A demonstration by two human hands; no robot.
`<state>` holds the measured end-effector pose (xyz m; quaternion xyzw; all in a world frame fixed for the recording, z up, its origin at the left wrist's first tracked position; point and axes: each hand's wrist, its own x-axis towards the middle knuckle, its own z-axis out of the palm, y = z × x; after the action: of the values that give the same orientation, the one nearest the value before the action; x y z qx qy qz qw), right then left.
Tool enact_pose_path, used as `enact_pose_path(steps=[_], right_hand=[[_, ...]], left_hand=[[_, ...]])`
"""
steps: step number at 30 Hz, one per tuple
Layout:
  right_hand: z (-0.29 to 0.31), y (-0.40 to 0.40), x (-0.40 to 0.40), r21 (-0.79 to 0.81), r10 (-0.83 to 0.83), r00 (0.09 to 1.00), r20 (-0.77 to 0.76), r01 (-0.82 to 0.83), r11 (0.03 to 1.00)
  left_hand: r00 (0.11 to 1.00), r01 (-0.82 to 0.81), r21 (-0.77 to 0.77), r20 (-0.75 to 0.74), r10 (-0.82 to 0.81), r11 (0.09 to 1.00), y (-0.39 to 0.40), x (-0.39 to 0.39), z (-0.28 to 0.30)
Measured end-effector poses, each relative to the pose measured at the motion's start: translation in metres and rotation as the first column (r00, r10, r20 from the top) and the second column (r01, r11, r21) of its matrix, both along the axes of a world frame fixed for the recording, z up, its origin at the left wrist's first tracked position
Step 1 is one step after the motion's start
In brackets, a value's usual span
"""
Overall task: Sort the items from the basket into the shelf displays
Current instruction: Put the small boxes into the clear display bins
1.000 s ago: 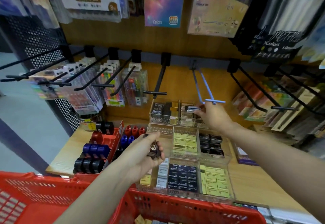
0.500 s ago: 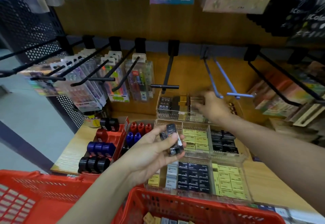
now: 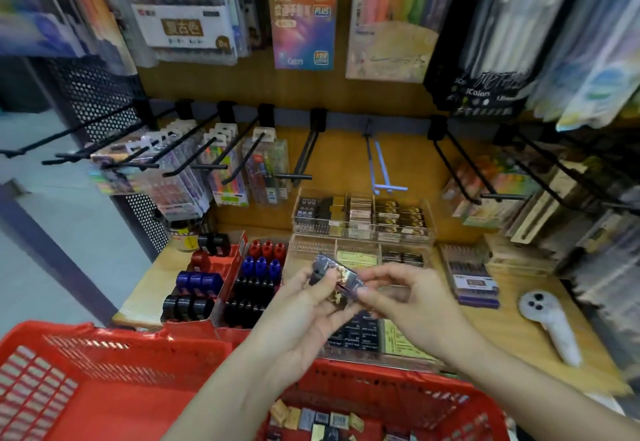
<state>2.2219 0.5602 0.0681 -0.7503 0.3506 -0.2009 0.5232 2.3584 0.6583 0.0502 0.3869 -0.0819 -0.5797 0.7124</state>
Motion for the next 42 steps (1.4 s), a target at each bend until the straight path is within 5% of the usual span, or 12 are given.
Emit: enact_pose_path(steps=[2, 6, 10, 23, 31, 38, 42], right_hand=[[0.004, 0.001, -0.010, 0.006, -0.037, 0.999, 0.018, 0.037, 0.999], [0.008, -0.002, -0.022, 0.369, -0.212, 0.961, 0.178, 0.135, 0.920], [0.010, -0.009, -0.028, 0.472, -0.272, 0.935, 0.226, 0.139, 0.870], [0.011, -0.001, -0.023, 0.430, -0.126, 0.979, 0.160, 0.046, 0.902], [-0.007, 0.013, -0.019, 0.261, -0.205, 0.966, 0.157, 0.160, 0.952], [-0.010, 0.014, -0.022, 0.381, -0.225, 0.954, 0.199, 0.137, 0.914], [-0.009, 0.013, -0.021, 0.313, -0.108, 0.983, 0.148, 0.058, 0.948]], left_hand=[[1.000, -0.007, 0.018, 0.003, 0.007, 1.000, 0.006, -0.002, 0.003], [0.994, -0.038, 0.124, 0.105, 0.025, 0.991, 0.010, 0.002, 0.006], [0.995, 0.082, 0.217, 0.045, -0.094, 0.973, 0.013, -0.006, 0.009], [0.924, 0.101, 0.234, 0.339, -0.179, 0.967, 0.007, -0.015, 0.010], [0.965, -0.006, 0.211, 0.258, -0.050, 0.977, 0.003, -0.025, 0.007], [0.953, 0.003, 0.255, 0.293, -0.081, 0.967, 0.001, -0.027, -0.002], [0.955, 0.021, 0.261, 0.281, -0.097, 0.965, -0.002, -0.030, -0.004]])
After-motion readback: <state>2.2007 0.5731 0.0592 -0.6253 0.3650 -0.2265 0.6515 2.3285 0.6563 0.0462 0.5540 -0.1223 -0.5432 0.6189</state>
